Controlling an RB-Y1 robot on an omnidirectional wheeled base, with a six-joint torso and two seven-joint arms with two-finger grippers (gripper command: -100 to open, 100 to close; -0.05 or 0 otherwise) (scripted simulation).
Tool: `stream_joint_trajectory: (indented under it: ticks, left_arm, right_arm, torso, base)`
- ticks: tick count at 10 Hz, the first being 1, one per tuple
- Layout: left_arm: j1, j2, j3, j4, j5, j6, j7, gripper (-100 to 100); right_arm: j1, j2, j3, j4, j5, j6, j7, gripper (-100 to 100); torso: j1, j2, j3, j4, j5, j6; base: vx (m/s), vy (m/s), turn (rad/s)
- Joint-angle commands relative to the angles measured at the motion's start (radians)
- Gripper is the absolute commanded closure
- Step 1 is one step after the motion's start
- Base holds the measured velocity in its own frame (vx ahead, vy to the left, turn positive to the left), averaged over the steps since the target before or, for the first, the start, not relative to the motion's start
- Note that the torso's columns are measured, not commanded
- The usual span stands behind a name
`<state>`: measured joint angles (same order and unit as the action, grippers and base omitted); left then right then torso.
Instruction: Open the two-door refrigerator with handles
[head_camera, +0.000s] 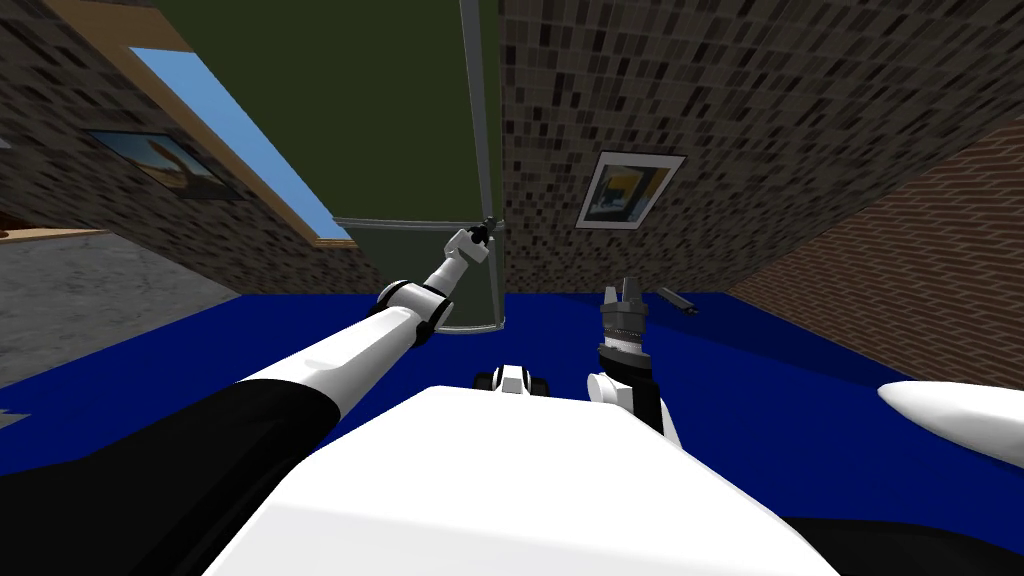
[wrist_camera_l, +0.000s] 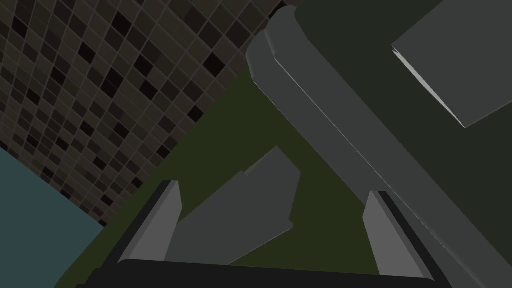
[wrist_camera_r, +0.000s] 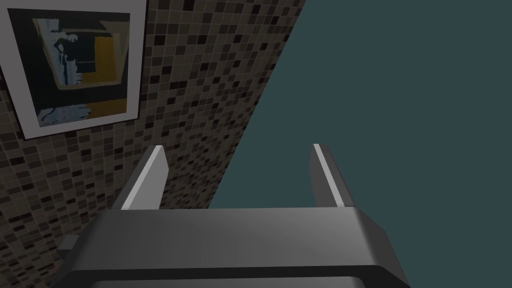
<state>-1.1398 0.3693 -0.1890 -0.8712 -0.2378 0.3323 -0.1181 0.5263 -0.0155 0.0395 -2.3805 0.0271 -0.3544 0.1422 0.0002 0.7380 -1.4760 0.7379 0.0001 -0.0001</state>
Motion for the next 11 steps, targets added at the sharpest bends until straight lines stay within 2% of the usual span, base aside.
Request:
stream_joint_trajectory:
  ticks: [1,2,3,4,5,6,11]
  left_arm:
    - [-0.043,0.005,-0.005,0.047,-0.021,0.016,-0.018,-100]
    - [-0.068,0.012,-0.010,0.071,-0.032,0.029,-0.030,-100]
    - [-0.053,0.009,-0.008,0.055,-0.025,0.022,-0.022,-100]
    - [-0.072,0.012,-0.011,0.059,-0.021,0.044,-0.027,-100]
    - [-0.061,0.012,-0.010,0.055,-0.021,0.033,-0.026,-100]
    - [-0.063,0.012,-0.011,0.054,-0.021,0.036,-0.026,100]
    - [-0.089,-0.025,-0.060,0.050,0.018,0.029,-0.026,100]
  right_arm:
    - [0.000,0.000,0.000,0.000,0.000,0.000,0.000,0]
    - [0.000,0.000,0.000,0.000,0.000,0.000,0.000,0]
    - [0.000,0.000,0.000,0.000,0.000,0.000,0.000,0]
    - [0.000,0.000,0.000,0.000,0.000,0.000,0.000,0]
    - [0.000,0.000,0.000,0.000,0.000,0.000,0.000,0]
    - [0.000,0.000,0.000,0.000,0.000,0.000,0.000,0]
    - [0.000,0.000,0.000,0.000,0.000,0.000,0.000,0]
  torso:
    - [0.000,0.000,0.000,0.000,0.000,0.000]
    - [0.000,0.000,0.000,0.000,0.000,0.000]
    - [0.000,0.000,0.000,0.000,0.000,0.000]
    - [0.000,0.000,0.000,0.000,0.000,0.000]
    - [0.001,-0.004,-0.002,-0.001,0.000,0.000]
    - [0.000,-0.002,-0.001,-0.001,0.000,0.000]
    - [0.007,0.007,0.005,0.004,0.003,-0.005]
  base:
    - [0.001,-0.003,-0.035]
    - [0.001,-0.005,-0.037]
    - [0.000,0.000,0.000]
    - [0.083,0.024,-0.074]
    - [0.054,0.018,-0.022]
    - [0.007,0.002,0.004]
    - [-0.162,0.168,-0.084]
